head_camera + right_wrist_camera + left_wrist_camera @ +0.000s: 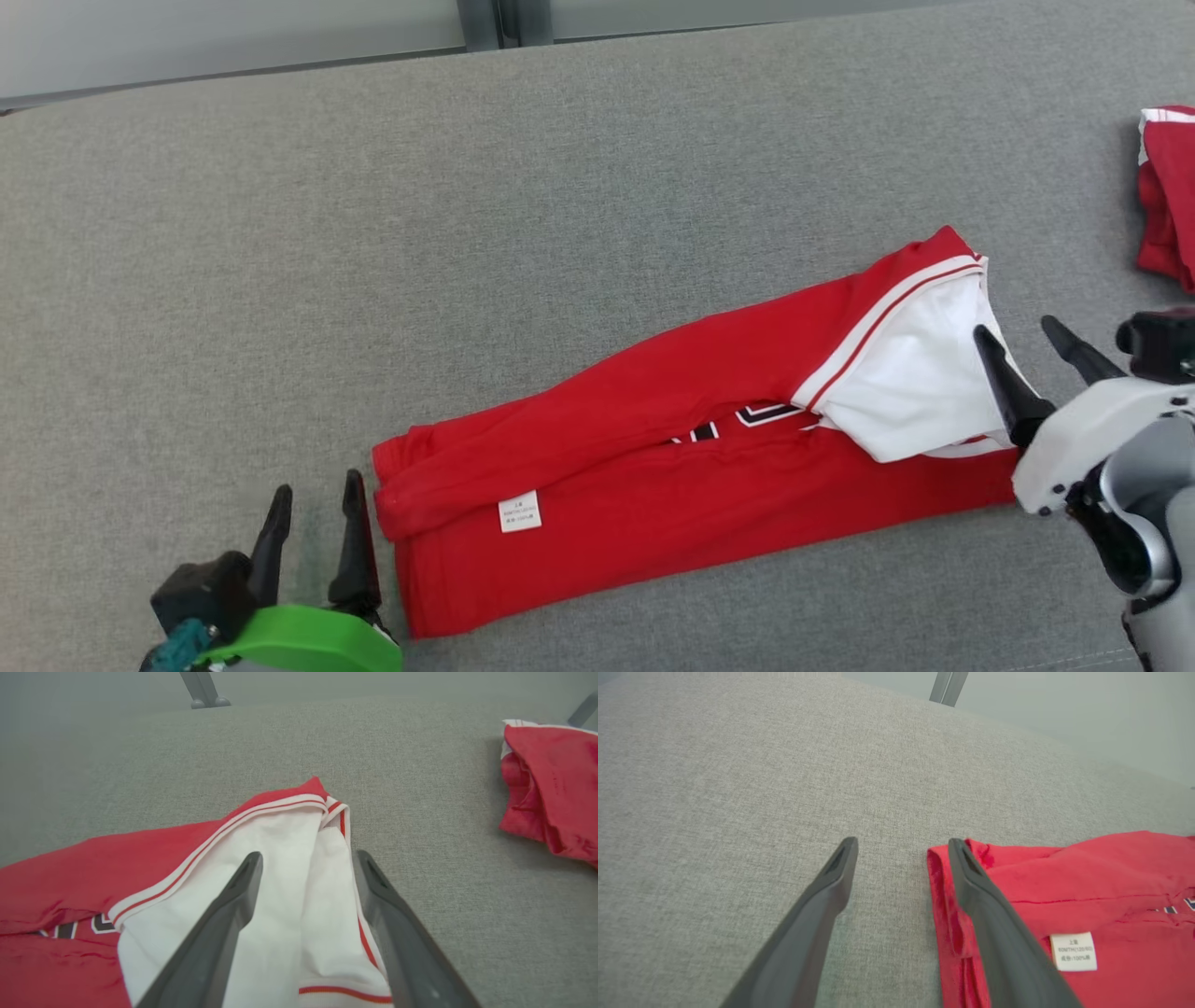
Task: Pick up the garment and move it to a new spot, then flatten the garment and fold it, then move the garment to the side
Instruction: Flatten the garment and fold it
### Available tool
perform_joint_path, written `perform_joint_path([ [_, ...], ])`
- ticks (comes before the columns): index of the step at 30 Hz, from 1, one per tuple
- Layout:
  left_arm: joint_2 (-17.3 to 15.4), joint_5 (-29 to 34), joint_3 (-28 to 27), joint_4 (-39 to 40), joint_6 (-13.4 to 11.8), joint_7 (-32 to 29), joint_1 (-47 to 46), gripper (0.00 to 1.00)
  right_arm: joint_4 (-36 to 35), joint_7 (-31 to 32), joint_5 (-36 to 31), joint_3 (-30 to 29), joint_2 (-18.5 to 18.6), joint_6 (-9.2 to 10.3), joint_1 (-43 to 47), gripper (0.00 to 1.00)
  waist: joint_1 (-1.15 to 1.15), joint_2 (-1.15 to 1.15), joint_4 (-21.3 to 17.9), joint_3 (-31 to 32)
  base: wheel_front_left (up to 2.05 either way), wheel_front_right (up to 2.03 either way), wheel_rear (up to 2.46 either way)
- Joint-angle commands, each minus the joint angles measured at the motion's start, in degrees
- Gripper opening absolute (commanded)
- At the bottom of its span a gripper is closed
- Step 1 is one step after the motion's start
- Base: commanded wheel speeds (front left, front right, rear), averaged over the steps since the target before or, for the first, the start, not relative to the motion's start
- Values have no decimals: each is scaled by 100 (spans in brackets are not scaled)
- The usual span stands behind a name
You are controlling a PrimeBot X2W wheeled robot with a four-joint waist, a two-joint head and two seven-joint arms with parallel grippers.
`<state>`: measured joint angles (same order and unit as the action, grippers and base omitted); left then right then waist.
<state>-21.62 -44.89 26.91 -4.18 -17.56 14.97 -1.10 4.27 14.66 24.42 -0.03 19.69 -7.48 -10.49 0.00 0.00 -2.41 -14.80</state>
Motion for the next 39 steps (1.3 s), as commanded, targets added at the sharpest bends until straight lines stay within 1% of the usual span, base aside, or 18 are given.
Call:
perform_joint_path([
  [1, 230, 353, -218, -6, 112, 22, 260, 100, 113, 182, -148, 60, -122, -2, -174, 100, 0, 0, 68, -49, 0, 0, 0],
  [4, 691, 995, -615, -37, 400, 24, 387, 100, 450, 459, -566, 128, -193, -1, -376, 100, 0, 0, 194, -77, 0, 0, 0],
  [5, 859, 1186, -748, -91, 534, 24, 439, 100, 585, 528, -748, 133, -188, -1, -425, 100, 0, 0, 251, -89, 0, 0, 0],
  [9, 1356, 1697, -1276, -193, 954, 23, 578, 100, 1019, 709, -1223, 31, -110, -1, -492, 100, 0, 0, 422, -97, 0, 0, 0],
  [13, 1635, 2058, -1695, -278, 1348, 21, 642, 100, 1285, 784, -1487, -175, -48, -1, -489, 100, 0, 0, 500, -108, 0, 0, 0],
  [15, 1717, 2204, -1853, -319, 1512, 21, 659, 100, 1367, 845, -1555, -265, -46, -1, -474, 100, 0, 0, 519, -117, 0, 0, 0],
  [18, 1810, 2328, -2044, -373, 1698, 22, 658, 100, 1509, 1011, -1441, -259, -100, -1, -457, 100, 0, 0, 523, -137, 0, 0, 0],
  [22, 1853, 2473, -2178, -442, 1925, 22, 631, 100, 1762, 1383, -636, 48, -342, -21, -509, 100, 0, 0, 496, -172, 0, 0, 0],
  [23, 1861, 2495, -2211, -470, 1971, 22, 625, 100, 1795, 1461, -318, 209, -372, -25, -533, 82, 0, 0, 485, -168, 0, 0, 0],
  [24, 1863, 2510, -2231, -489, 2007, 22, 624, 100, 1777, 1441, -102, 325, -343, -30, -578, 15, 0, 0, 477, -160, 0, 0, 0],
  [25, 1866, 2475, -2228, -510, 2024, 22, 625, 100, 1759, 1375, 180, 412, -267, -32, -626, 0, 0, 0, 468, -139, 0, 0, 0],
  [27, 1868, 2400, -2203, -558, 2047, 22, 625, 100, 1817, 1286, 617, 318, -10, -10, -745, 0, 0, 0, 469, -85, 0, 0, 0],
  [31, 1868, 2264, -2138, -635, 2032, 22, 655, 100, 2003, 1400, 1178, -162, 745, 9, -845, 0, 0, 0, 559, 96, 0, 0, 0],
  [33, 1869, 2217, -2085, -674, 2023, 22, 707, 100, 2059, 1444, 1243, -467, 1140, 4, -829, 0, 0, 0, 617, 189, 0, 0, 0],
  [36, 1867, 2102, -2042, -714, 1966, 21, 790, 100, 2005, 1530, 1246, -864, 1534, -2, -747, 0, 0, 0, 700, 340, 0, 0, 0],
  [37, 1866, 2096, -2033, -715, 1954, 22, 819, 100, 1901, 1572, 1230, -919, 1635, -2, -716, 0, 0, 0, 715, 387, 0, 0, 0],
  [39, 1867, 2019, -2001, -701, 1907, 22, 900, 100, 1497, 1722, 1194, -830, 1778, -2, -612, 0, 0, 0, 729, 474, 0, 0, 0],
])
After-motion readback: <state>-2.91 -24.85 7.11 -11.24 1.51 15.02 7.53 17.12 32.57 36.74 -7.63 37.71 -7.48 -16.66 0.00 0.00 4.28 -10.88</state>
